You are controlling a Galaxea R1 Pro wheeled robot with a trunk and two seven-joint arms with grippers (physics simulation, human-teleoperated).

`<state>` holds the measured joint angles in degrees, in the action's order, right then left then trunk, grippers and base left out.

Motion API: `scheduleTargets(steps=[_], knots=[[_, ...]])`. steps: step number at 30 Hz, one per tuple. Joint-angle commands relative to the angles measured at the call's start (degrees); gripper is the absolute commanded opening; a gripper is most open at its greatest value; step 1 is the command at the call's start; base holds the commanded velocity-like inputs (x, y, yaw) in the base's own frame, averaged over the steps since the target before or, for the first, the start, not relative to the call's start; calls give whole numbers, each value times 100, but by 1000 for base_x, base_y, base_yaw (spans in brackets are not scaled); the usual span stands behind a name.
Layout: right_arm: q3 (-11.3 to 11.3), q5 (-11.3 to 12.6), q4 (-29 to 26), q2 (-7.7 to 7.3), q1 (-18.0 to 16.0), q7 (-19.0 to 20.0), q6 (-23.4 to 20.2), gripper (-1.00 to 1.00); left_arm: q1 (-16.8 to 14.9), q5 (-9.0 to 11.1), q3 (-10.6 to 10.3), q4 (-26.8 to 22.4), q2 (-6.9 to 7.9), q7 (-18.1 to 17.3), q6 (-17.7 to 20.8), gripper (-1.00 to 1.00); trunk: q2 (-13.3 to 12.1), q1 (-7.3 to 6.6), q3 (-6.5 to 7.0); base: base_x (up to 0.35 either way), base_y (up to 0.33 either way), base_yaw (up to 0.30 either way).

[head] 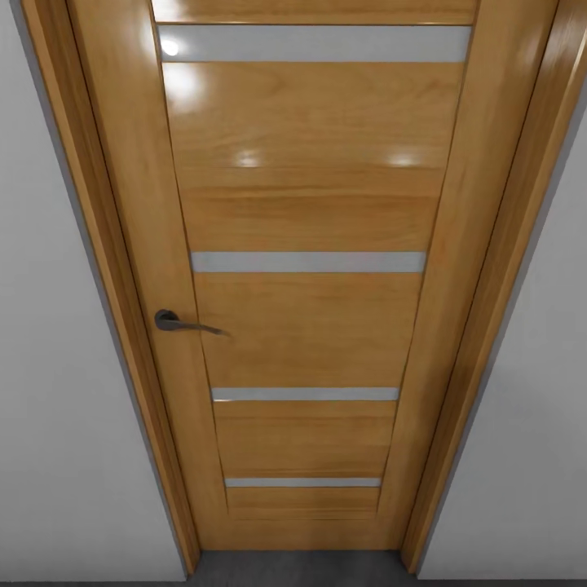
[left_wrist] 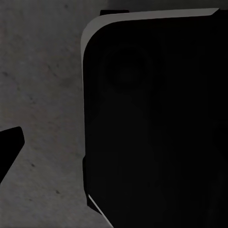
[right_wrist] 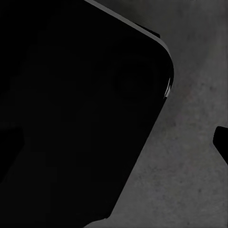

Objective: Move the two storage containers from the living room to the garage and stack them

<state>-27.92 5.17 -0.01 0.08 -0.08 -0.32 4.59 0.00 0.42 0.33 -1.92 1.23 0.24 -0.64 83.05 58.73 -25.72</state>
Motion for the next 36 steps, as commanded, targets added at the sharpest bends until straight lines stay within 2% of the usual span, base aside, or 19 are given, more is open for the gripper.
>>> scheduleTargets(steps=[1,36], knots=[[-46,54,1,1,-1,-3,18,100,0,5,2,-3,0,2,-7,100,2,0,-5,0,0,0],[-46,43,1,1,-1,-3,28,100,0,7,11,-1,-1,2,-7,100,2,0,-5,0,0,0]])
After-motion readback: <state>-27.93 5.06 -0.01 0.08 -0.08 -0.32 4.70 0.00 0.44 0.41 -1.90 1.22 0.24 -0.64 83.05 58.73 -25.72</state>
